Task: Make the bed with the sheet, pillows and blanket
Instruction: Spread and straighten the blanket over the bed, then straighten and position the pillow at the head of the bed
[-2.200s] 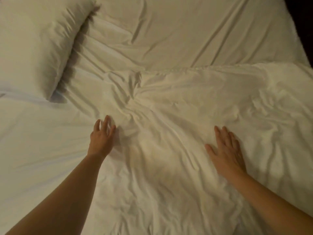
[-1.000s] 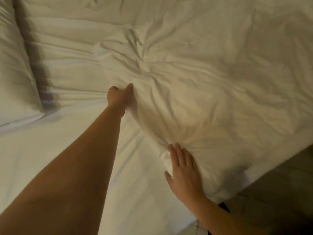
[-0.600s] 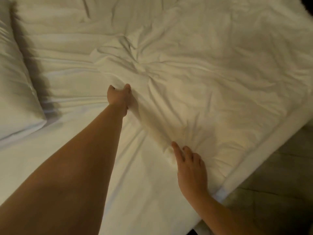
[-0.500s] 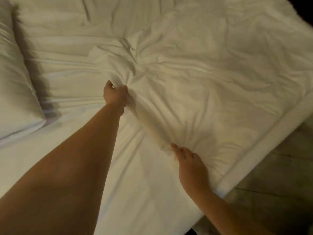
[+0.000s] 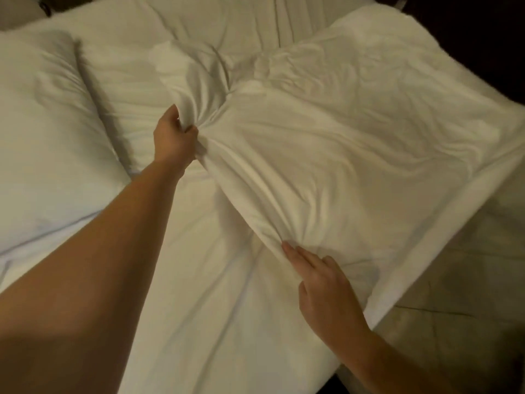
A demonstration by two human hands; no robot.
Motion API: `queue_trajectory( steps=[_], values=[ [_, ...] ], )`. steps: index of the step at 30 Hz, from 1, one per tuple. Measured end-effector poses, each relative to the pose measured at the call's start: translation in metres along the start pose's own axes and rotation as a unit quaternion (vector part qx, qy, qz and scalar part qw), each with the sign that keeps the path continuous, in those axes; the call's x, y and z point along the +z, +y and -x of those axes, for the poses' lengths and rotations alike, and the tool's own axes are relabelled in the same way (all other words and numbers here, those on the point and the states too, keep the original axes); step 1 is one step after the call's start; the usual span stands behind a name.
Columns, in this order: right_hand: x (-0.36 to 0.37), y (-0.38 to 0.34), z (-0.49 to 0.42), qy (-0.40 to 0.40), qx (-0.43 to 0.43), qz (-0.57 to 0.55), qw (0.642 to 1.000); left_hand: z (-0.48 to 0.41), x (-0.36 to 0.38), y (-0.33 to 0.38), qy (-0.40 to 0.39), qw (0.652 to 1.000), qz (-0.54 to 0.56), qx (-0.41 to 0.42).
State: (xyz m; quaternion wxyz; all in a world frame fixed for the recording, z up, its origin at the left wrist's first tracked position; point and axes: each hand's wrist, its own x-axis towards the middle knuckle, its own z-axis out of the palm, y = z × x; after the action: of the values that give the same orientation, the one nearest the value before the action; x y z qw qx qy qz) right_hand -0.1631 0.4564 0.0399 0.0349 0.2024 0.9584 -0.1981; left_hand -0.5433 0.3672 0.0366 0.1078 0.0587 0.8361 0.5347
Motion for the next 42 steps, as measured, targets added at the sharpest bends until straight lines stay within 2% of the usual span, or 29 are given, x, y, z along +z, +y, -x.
queue_trajectory(
  steps=[4, 10, 14, 20, 28, 33, 38, 40, 42],
  values=[
    [0.021, -0.084, 0.024, -0.003, -0.029, -0.045, 0.999, 0.004, -0.08, -0.007, 0.026, 0.998, -0.045, 0.034],
    [0.074, -0.224, 0.076, -0.073, -0.095, -0.09, 0.989, 0.042, -0.228, -0.061, 0.047, 0.992, -0.114, -0.014],
    [0.116, -0.277, 0.104, -0.155, -0.105, -0.066, 0.98, 0.071, -0.292, -0.121, 0.06, 0.983, -0.157, -0.071],
    [0.156, -0.279, 0.109, -0.178, -0.116, 0.0, 0.977, 0.089, -0.291, -0.152, 0.05, 0.987, -0.149, -0.031],
    [0.165, -0.283, 0.112, -0.16, -0.109, 0.002, 0.981, 0.093, -0.294, -0.157, 0.057, 0.989, -0.135, -0.015],
    [0.174, -0.276, 0.106, -0.155, -0.122, 0.006, 0.98, 0.096, -0.301, -0.16, 0.053, 0.986, -0.156, -0.033],
    [0.184, -0.273, 0.083, -0.22, -0.151, -0.034, 0.963, 0.099, -0.327, -0.174, 0.082, 0.989, -0.057, -0.11],
    [0.185, -0.276, 0.063, -0.254, -0.162, -0.044, 0.952, 0.1, -0.345, -0.183, 0.122, 0.98, -0.124, -0.095],
    [0.183, -0.28, 0.037, -0.25, -0.178, -0.059, 0.95, 0.099, -0.363, -0.196, 0.147, 0.968, -0.18, -0.089]
  ],
)
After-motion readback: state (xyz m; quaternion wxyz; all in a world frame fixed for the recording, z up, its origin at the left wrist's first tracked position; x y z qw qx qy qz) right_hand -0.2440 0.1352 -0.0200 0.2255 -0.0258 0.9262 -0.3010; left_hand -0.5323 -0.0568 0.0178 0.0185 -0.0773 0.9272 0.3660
